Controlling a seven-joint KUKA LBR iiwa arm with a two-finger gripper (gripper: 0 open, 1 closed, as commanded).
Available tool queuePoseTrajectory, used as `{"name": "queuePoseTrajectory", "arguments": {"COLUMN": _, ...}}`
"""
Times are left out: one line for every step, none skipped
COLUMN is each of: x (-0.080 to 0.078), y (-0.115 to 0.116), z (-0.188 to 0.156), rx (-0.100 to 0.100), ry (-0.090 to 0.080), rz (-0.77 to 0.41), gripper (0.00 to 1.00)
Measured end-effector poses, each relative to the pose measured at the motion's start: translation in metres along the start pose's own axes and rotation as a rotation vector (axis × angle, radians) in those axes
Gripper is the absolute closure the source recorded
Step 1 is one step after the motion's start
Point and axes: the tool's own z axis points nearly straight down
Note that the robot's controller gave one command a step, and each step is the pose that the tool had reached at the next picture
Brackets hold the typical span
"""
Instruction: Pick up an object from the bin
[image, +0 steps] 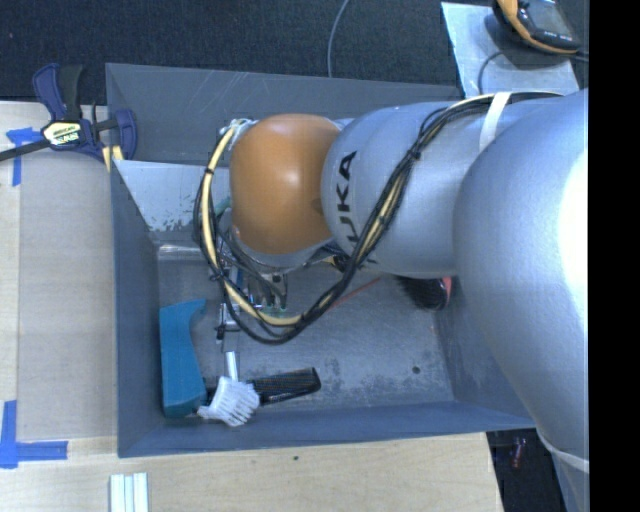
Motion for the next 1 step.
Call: {"name": "queuePoseTrajectory", "arguments": {"x": -0.0018, "y": -0.0011, "z": -0.0051, "rx": -0.002, "ry": -0.008, "rz": 0.004, "gripper": 0.0}}
